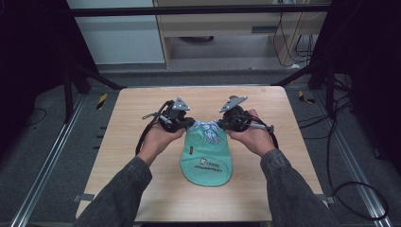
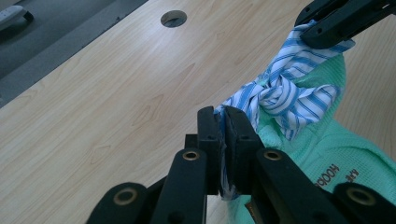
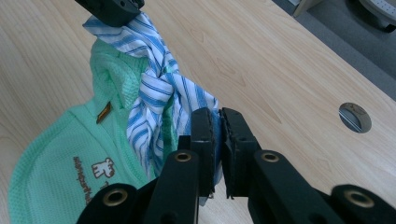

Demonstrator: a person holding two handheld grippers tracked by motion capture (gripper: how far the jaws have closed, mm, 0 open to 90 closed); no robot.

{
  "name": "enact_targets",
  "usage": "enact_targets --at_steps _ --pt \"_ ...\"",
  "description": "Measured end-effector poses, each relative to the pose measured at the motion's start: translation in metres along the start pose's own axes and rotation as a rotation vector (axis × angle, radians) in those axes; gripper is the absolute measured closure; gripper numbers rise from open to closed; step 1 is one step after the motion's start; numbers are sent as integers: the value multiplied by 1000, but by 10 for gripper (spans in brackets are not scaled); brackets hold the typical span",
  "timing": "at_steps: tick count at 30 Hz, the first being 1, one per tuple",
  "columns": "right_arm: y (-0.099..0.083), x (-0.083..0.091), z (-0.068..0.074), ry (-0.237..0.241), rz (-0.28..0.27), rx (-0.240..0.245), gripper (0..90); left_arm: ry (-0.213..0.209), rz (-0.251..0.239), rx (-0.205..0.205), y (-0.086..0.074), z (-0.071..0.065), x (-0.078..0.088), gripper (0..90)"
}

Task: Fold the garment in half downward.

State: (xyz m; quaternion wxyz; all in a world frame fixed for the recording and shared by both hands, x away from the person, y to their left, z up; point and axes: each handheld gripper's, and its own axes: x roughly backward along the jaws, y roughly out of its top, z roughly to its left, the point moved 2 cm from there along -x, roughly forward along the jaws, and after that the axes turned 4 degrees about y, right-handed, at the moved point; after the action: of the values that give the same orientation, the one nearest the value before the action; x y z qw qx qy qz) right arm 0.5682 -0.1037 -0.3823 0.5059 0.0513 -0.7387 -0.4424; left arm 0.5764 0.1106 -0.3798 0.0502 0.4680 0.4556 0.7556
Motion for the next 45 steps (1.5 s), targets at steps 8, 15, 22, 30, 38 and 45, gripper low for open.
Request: enact_targets --at_steps 8,15,22,30,38,45 --pt "5 1 -2 -8 2 4 841 5 -8 7 2 2 1 857" --pt "7 1 -3 -6 1 10 841 8 -9 7 4 5 2 857" --pt "11 0 -6 -23 7 19 841 24 -11 4 6 7 -1 856" --pt "11 -8 -9 -25 18 17 841 31 -3 8 7 12 -8 856" --pt "6 -19 -12 -39 23 14 841 51 3 -23 3 9 -17 856" --pt "-9 -24 -5 -32 16 25 840 58 -8 -39 -10 -3 -15 856"
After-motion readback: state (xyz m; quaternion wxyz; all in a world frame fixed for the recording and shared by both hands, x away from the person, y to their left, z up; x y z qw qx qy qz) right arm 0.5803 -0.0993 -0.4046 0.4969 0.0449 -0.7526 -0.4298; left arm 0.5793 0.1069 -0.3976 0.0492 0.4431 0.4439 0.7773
